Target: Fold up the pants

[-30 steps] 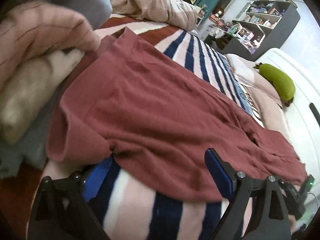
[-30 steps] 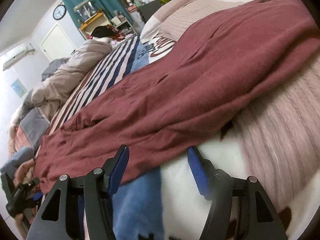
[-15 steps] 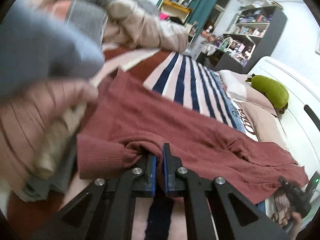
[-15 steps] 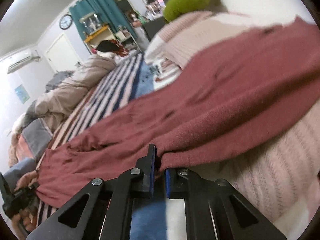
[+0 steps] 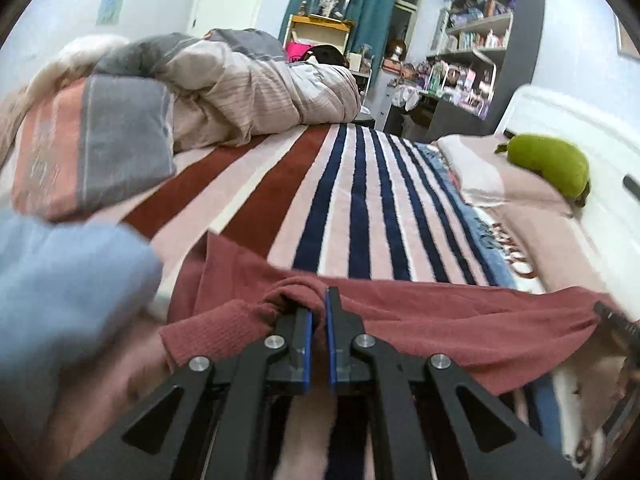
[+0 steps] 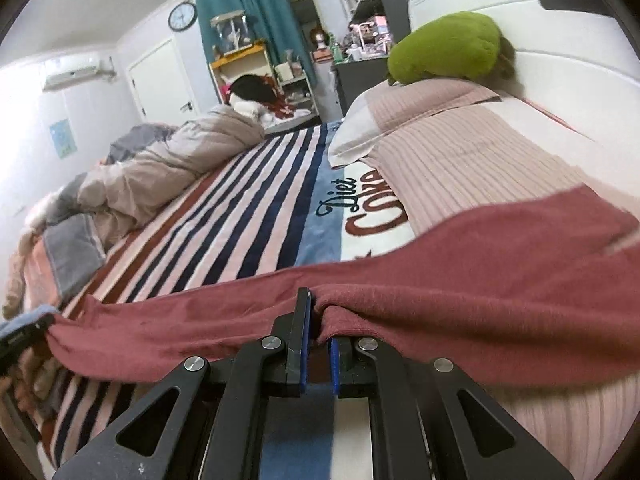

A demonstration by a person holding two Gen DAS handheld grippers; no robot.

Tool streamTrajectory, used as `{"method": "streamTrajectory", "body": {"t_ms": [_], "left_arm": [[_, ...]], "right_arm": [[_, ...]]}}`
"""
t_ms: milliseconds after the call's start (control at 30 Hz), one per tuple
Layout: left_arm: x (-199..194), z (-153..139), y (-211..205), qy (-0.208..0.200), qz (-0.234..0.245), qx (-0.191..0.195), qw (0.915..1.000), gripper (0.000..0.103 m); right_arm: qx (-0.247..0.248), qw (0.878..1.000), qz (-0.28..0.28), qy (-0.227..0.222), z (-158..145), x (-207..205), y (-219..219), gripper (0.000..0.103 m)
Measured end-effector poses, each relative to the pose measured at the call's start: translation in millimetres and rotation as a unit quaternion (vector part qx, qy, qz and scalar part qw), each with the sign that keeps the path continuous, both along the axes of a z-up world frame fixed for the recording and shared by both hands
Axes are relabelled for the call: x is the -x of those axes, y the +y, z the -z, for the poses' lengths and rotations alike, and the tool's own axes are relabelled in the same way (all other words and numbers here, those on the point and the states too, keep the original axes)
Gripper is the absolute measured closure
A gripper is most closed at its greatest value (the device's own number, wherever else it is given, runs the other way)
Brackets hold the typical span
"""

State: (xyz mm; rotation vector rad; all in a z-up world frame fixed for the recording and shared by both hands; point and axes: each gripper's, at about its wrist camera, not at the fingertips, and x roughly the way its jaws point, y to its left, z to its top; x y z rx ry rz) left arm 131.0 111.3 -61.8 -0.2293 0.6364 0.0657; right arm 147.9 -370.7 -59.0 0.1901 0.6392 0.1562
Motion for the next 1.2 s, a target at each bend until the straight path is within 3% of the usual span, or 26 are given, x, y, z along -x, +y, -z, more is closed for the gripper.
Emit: {"method": "streamTrajectory", "body": {"t_ms": [100,300,333,367,400,433,467,567,633,733,867,933,1067,1200], "left_arm": [[-29.3,4.6,-5.0,0.008,0.008,-0.034,0.9993,0.099],[-71.3,27.5,-7.3,0.032,0.004,-0.066,0.9973,0.094],[-76.3,31.9,-7.7,0.039,0.004,-0.073,0.9966,0.086],[-78.3,34.3,-9.9,0.043,0.004,-0.076,0.9961,0.078],[-78.9,36.0,-10.8,0.045,0.005,-0.079,0.9958,0.052],[-77.5,35.6,-12.0,0.042,0.007,-0.082,0.9958,0.03],[-72.6,32.2,-12.6,0.032,0.009,-0.085,0.9958,0.026],[-50.9,14.7,-9.3,0.012,0.028,-0.071,0.997,0.024],[-35.3,4.9,-3.7,0.007,0.052,-0.033,0.9981,0.024],[-28.8,3.9,-6.4,0.02,0.073,-0.025,0.9968,0.024],[-38.7,23.9,-21.0,0.049,0.09,-0.038,0.994,0.024],[-46.1,36.4,-28.3,0.064,0.102,-0.03,0.9923,0.026],[-64.4,55.4,-49.1,0.085,0.12,-0.042,0.9883,0.033],[-85.7,67.7,-68.8,0.105,0.137,-0.061,0.9831,0.051]], "right_arm": [[0.016,1.0,-0.005,0.006,5.0,-25.6,5.6,0.101],[0.044,0.998,-0.013,0.04,33.7,-71.8,15.9,0.097],[0.047,0.998,-0.015,0.047,38.8,-76.2,17.6,0.093],[0.048,0.997,-0.02,0.057,44.3,-80.8,19.1,0.081],[0.047,0.996,-0.025,0.067,49.2,-83.8,20.6,0.069],[0.044,0.996,-0.029,0.074,51.5,-84.9,20.9,0.065],[0.039,0.995,-0.034,0.08,52.3,-83.3,22.6,0.056],[0.019,0.995,-0.052,0.083,44.6,-66.6,26.8,0.048],[-0.005,0.994,-0.074,0.077,36.8,-48.6,31.2,0.047],[-0.02,0.99,-0.123,0.071,31.8,-25.7,52.0,0.048],[-0.034,0.974,-0.202,0.095,47.3,-25.0,91.3,0.089],[-0.029,0.967,-0.225,0.112,61.6,-31.7,110.1,0.092],[0.004,0.968,-0.218,0.125,84.6,-51.0,126.6,0.093],[0.029,0.974,-0.193,0.115,90.1,-70.3,126.8,0.093]]}}
